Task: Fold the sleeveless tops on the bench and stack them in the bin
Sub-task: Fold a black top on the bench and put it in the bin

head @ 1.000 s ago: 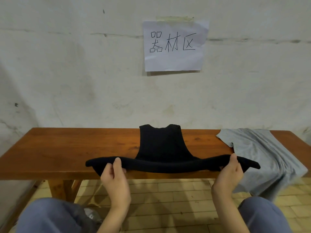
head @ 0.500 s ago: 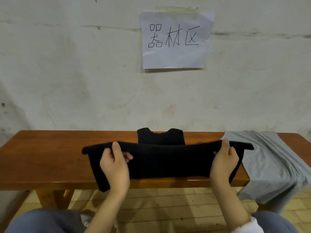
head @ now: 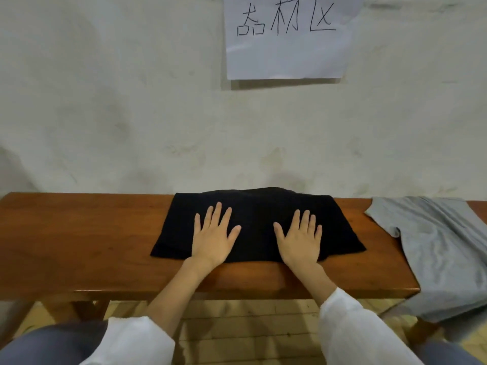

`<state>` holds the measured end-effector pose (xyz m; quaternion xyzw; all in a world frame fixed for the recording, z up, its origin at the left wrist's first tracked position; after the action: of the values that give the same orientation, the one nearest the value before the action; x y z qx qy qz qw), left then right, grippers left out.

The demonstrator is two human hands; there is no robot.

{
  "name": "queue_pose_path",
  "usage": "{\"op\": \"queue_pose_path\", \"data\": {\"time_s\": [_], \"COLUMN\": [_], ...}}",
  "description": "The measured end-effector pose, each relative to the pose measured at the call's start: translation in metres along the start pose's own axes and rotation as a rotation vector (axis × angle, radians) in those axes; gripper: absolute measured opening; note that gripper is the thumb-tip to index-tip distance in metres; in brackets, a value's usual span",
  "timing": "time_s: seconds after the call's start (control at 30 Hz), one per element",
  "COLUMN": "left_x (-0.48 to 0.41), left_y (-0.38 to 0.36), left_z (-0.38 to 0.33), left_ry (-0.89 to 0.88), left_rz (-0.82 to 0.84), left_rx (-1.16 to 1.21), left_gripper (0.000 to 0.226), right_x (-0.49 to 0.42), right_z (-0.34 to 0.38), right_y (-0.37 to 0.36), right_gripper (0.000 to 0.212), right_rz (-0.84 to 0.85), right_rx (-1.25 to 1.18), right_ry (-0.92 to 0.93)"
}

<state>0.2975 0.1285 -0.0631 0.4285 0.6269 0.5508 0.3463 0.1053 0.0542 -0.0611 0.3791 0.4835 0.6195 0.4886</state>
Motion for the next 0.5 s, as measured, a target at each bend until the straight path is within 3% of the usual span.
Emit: {"op": "queue_pose_path", "data": {"time_s": [0.2, 0.37, 0.43, 0.5], "left_x": [0.048, 0.110, 0.118, 0.111], "left_y": [0.007, 0.022, 0.027, 0.032], "left_z": [-0.023, -0.055, -0.062, -0.068], "left_ry": [0.142, 0.119, 0.072, 0.012], "left_rz": [0.035, 0.062, 0.119, 0.130], "left_rx": [-0.046, -0.144, -0.169, -0.158], "left_gripper": [0.066, 0.063, 0.059, 0.059], "right_x": [0.003, 0.009, 0.016, 0.030], "right_z": [-0.016, -0.057, -0.061, -0.051], "right_y": [0.006, 0.028, 0.039, 0.042], "right_gripper": [0.078, 0.102, 0.082, 0.064], "right_rz": [0.095, 0.204, 0.214, 0.084], "right_rx": [0.116, 0.187, 0.227, 0.189], "right_ry": [0.151, 0.386, 0.320, 0.150]}}
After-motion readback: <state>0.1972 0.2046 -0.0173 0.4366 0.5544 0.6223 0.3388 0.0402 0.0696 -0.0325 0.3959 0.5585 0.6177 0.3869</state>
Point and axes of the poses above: each hand's wrist, its own x-axis away from the middle knuckle, its own y-axis out of the back of the hand, z = x × y, the point moved 4 cm from there along -x, towards the middle knuckle, and after that the axes turned 5 degrees about y, right-handed, at the moved point
